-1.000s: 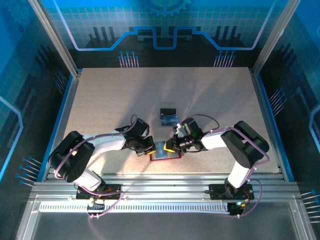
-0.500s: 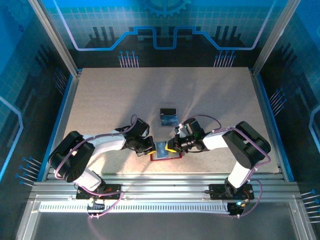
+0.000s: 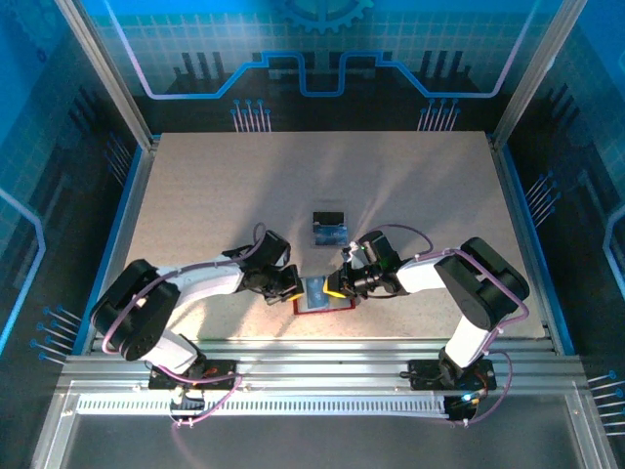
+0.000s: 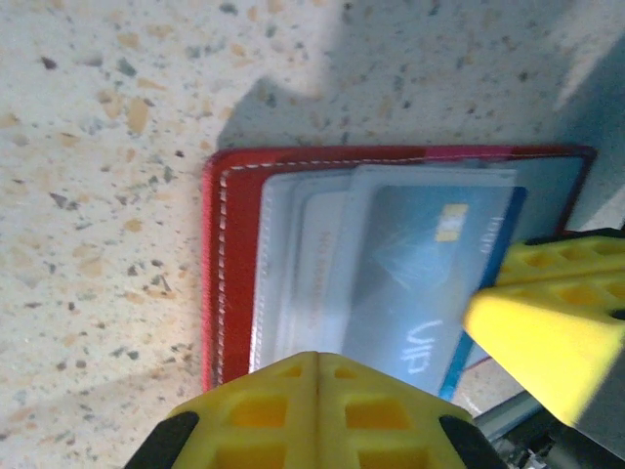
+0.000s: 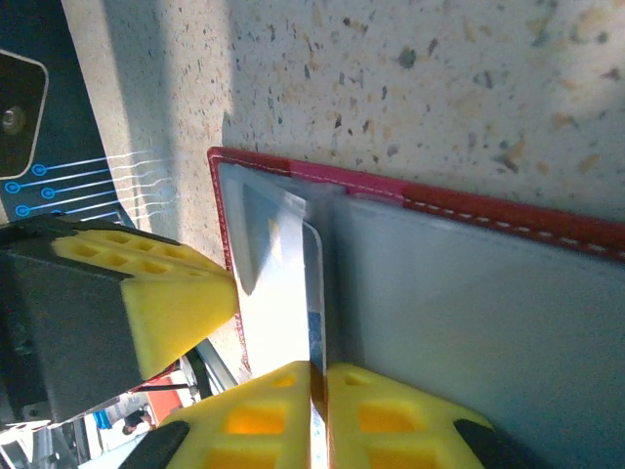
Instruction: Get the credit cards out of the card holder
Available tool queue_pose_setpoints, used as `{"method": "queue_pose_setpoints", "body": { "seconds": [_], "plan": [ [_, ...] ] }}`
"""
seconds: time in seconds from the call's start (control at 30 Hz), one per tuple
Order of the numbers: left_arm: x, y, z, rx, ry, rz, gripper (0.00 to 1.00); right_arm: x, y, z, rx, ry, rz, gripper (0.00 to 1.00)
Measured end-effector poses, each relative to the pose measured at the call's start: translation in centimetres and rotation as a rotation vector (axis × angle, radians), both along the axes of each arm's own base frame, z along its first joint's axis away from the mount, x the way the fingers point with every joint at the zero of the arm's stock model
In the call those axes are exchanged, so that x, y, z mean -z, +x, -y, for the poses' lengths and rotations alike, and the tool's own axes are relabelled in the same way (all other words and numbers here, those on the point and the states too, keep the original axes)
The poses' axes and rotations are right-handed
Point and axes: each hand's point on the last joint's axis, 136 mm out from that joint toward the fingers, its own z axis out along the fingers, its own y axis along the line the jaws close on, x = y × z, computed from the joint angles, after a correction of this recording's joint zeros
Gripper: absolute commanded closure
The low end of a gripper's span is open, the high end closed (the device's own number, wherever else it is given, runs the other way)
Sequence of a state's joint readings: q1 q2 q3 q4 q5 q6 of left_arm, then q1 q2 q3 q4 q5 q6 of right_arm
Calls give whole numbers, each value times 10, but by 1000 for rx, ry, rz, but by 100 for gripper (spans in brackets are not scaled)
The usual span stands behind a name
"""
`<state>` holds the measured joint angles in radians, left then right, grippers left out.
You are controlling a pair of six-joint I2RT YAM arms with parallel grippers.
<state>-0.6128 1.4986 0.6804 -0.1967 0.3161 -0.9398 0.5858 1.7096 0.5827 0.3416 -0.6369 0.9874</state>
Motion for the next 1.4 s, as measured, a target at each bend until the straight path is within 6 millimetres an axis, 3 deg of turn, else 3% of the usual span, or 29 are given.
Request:
{"method": "queue_pose_setpoints", "body": {
  "seconds": [0.23,0.5,0.9,1.4],
  "plan": [
    [-15,9,11,8,-46,30,94,0,0,0,0,0,-1,88],
    [10,2,12,25,-19,-46,95,0,0,0,0,-1,-1,88],
    [10,2,12,44,-11,-35,95,-2,1,1,4,2,4,84],
    [11,1,11,49,1,-42,95,-1,-1,3,5,2,3,99]
  ]
}}
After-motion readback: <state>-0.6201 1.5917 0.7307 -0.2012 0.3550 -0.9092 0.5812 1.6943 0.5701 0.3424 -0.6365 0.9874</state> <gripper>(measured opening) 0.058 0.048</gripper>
